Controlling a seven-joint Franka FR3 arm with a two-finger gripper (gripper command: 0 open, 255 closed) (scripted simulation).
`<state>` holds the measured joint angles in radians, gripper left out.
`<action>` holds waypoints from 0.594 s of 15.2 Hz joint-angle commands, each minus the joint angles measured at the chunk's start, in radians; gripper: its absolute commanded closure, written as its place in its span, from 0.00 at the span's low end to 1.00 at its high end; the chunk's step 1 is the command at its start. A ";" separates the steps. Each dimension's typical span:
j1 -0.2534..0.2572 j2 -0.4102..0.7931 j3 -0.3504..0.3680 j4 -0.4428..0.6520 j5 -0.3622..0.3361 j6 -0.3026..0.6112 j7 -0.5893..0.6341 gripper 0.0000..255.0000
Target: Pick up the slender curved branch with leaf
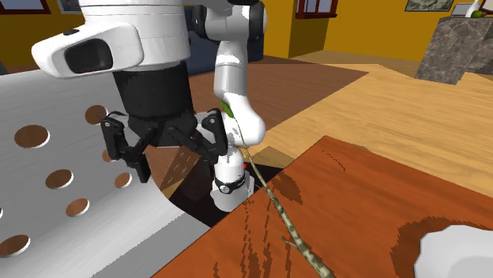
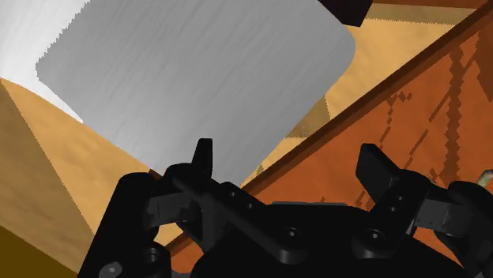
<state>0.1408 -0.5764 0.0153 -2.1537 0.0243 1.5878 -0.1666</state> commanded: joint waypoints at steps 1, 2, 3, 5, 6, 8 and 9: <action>0.034 0.069 0.021 0.062 0.014 -0.026 -0.035 0.00; 0.050 0.100 0.031 0.090 0.019 -0.038 -0.053 0.00; 0.066 0.131 0.041 0.118 0.025 -0.052 -0.070 0.00; 0.096 0.190 0.063 0.175 0.035 -0.080 -0.103 0.00; 0.111 0.219 0.075 0.203 0.039 -0.095 -0.120 0.00; 0.139 0.276 0.099 0.260 0.047 -0.126 -0.151 0.00; 0.153 0.303 0.111 0.288 0.051 -0.143 -0.167 0.00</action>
<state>0.2792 -0.3074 0.1135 -1.8993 0.0713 1.4613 -0.3170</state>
